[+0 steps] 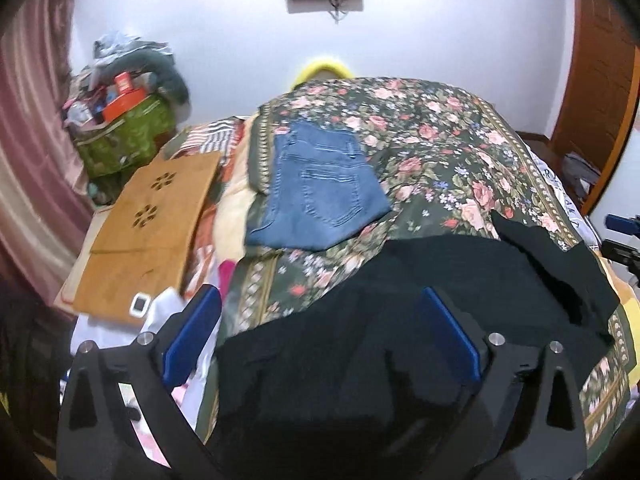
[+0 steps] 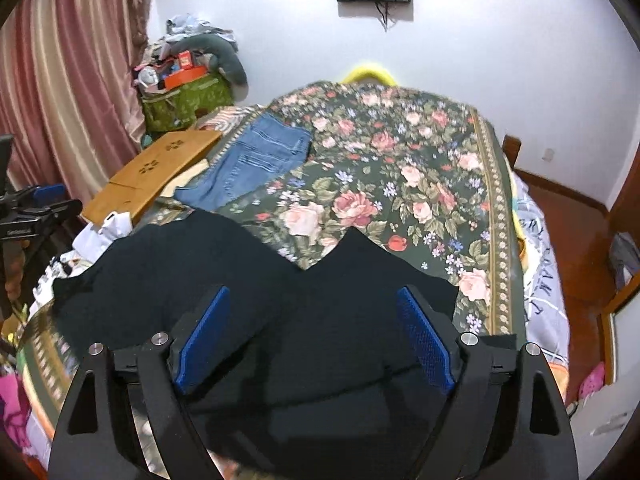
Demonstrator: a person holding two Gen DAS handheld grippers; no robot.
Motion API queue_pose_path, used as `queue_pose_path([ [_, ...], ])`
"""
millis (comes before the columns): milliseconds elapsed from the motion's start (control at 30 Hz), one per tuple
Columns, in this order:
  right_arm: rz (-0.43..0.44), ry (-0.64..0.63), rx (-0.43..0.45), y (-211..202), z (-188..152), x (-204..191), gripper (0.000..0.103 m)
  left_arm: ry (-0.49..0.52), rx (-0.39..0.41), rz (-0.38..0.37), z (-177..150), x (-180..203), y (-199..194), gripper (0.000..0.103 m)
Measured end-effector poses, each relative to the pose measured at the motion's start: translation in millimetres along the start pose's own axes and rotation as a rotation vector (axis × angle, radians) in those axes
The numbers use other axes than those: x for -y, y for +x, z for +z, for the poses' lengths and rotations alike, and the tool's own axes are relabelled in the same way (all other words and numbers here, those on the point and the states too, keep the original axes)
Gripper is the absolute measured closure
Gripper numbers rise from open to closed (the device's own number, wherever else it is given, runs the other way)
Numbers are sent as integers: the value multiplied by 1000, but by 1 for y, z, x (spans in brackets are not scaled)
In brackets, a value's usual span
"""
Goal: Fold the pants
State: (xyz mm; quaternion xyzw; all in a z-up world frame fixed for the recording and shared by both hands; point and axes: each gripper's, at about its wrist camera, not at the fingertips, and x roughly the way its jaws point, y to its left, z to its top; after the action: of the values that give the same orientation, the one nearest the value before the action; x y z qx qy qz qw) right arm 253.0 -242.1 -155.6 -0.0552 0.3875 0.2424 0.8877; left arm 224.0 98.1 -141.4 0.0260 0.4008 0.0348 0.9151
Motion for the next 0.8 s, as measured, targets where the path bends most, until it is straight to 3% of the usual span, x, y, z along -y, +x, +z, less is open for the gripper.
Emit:
queue_pose_path([
  [400, 78, 90, -181, 124, 29, 53, 21, 79, -68, -43, 41, 33, 84, 2],
  [700, 106, 57, -322, 203, 40, 66, 49, 117, -139, -47, 40, 42, 128, 2],
  [767, 116, 58, -293, 205, 39, 67, 52, 113, -153, -52, 38, 42, 133, 2],
  [800, 119, 59, -286, 205, 39, 68, 60, 112, -160, -55, 37, 43, 136, 2],
])
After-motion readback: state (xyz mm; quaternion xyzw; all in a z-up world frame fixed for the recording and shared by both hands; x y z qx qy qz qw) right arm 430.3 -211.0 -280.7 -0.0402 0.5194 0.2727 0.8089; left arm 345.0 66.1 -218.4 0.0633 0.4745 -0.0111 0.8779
